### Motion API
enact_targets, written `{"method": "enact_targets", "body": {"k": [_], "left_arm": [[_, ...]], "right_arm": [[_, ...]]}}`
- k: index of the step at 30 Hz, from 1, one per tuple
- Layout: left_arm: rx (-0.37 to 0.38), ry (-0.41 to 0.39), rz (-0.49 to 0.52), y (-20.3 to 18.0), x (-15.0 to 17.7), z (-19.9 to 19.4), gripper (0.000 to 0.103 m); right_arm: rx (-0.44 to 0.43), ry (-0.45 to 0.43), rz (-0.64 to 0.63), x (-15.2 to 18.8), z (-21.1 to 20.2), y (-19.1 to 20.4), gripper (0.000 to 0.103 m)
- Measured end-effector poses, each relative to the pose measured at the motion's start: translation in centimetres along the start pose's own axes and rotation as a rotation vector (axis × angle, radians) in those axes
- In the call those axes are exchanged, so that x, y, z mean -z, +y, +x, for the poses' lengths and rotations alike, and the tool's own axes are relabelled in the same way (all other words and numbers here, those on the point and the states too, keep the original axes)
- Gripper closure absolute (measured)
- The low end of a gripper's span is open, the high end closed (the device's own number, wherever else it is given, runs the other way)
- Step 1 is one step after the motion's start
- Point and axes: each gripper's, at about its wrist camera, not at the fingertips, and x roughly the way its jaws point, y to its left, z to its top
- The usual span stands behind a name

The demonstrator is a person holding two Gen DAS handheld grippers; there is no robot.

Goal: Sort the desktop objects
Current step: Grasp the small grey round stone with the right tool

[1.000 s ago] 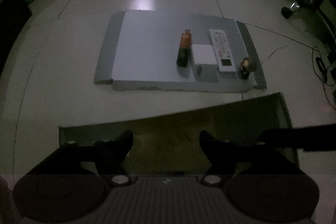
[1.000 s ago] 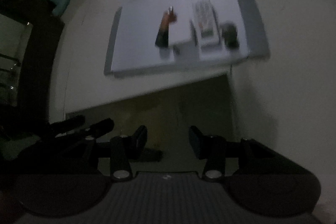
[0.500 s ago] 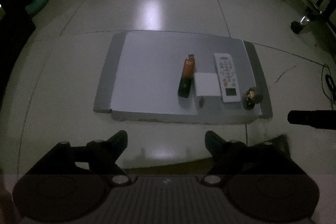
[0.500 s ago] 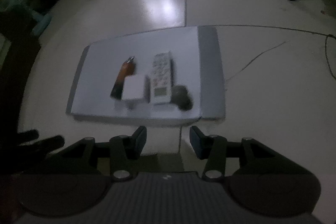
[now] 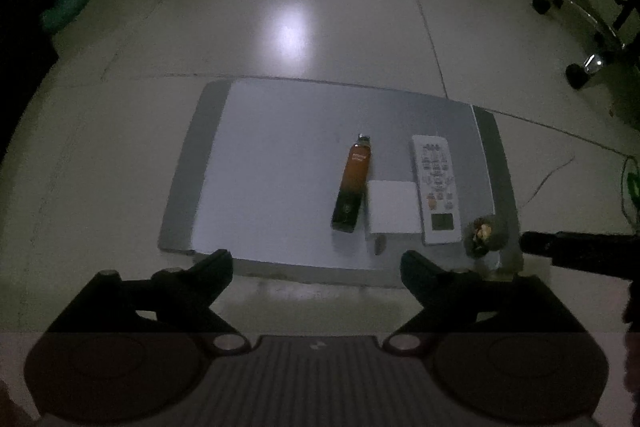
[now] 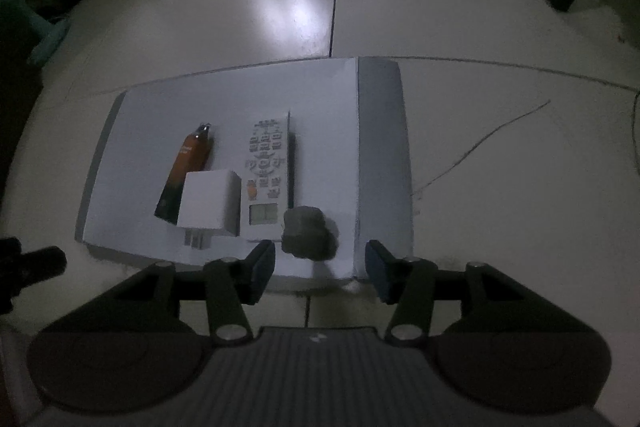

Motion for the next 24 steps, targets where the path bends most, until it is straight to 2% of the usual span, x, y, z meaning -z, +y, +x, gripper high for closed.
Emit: {"method": "enact_targets", "body": {"k": [12, 17, 20, 23, 24], "left_arm": [[-0.007, 0.038, -0.003, 0.7, 0.1, 1.7, 0.011], [-0.009, 0.049, 0.015, 0.4, 0.4, 2.0, 0.011], [-0.011, 0.062, 0.004, 0.6, 0.5, 2.1, 0.01], [-0.007, 0.068, 0.006, 0.7, 0.7, 2.2, 0.01], [-0.012, 0.068, 0.009, 0.7, 0.7, 2.2, 0.01]], "right_arm": [[-0.007, 0.023, -0.035, -1.1, 3.3, 0.4, 0.045], [0.022, 0.058, -0.04, -1.3, 5.5, 0.6, 0.046], [-0.024, 0.078, -0.033, -1.6, 6.2, 0.2, 0.05], [-0.034, 0.074, -0.054, -1.7, 6.0, 0.5, 0.065], [-0.03, 0.074, -0.063, -1.7, 5.9, 0.7, 0.066]]}}
